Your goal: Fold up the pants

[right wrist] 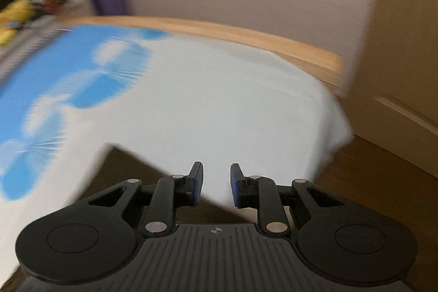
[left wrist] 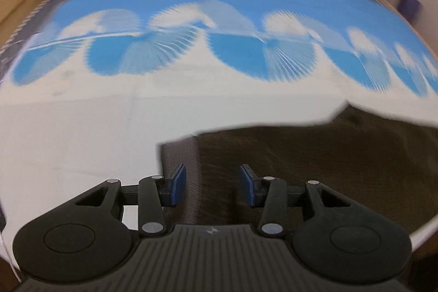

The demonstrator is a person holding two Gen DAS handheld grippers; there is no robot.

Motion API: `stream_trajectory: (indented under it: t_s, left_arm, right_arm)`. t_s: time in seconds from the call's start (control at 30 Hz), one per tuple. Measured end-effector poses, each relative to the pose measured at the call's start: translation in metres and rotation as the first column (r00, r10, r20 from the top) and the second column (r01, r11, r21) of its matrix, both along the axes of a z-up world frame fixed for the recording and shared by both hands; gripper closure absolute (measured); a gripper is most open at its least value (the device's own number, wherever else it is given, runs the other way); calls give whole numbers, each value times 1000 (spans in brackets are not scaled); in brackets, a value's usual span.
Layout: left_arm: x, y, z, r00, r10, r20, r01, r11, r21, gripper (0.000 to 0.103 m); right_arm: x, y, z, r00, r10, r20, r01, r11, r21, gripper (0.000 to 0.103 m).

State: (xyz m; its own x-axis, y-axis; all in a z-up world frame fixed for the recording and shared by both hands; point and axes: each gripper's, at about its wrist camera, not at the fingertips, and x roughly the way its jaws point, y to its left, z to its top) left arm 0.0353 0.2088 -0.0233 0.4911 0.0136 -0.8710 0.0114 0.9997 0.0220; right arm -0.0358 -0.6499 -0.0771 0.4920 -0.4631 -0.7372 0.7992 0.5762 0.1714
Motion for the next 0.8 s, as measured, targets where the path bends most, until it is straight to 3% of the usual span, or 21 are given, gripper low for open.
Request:
stream_trajectory:
  t_s: [0.1, 0.13, 0.17, 0.27, 0.4, 0.53, 0.57, 0.67, 0.73, 0.8]
  left_arm:
    - [9, -2, -37, 991, -10, -132, 22, 995, 95, 57]
    - [10, 2, -54, 980, 7, -197, 28, 985, 171, 55]
    - [9, 7, -65, 971, 8, -240, 40, 981, 192, 50]
    - [5, 26, -59, 972, 50, -230, -27, 995, 101, 51]
    - [-4, 14, -32, 995, 8, -104, 4, 993, 122, 53]
    - [-6, 10, -16, 998, -63, -13, 64, 998, 11, 54]
    - [-5, 9, -21, 996, -85, -30, 85, 996, 3, 54]
    - [-4, 4, -58, 967, -123, -224, 135, 990, 41, 56]
    - [-6, -8, -60, 957, -198, -212, 225, 968, 114, 55]
    - [-5, -8, -59, 958, -191, -215, 216, 971, 101, 54]
  right_arm:
    - [24, 34, 15, 978, 183, 100, -184, 983, -8, 80]
    - [33, 47, 18, 961, 247, 128, -248, 969, -5, 80]
    - [42, 61, 22, 938, 313, 152, -316, 949, -5, 80]
    - [71, 108, 32, 862, 482, 160, -480, 876, -50, 80]
    - [102, 169, 45, 732, 665, 149, -659, 746, -92, 80]
    - [128, 235, 50, 588, 800, 119, -795, 599, -98, 80]
    - [133, 250, 53, 555, 824, 115, -819, 566, -100, 80]
    - [141, 299, 63, 444, 888, 119, -884, 456, -104, 80]
    - [148, 327, 68, 376, 916, 137, -917, 390, -89, 80]
    - [153, 350, 70, 310, 937, 159, -944, 323, -61, 80]
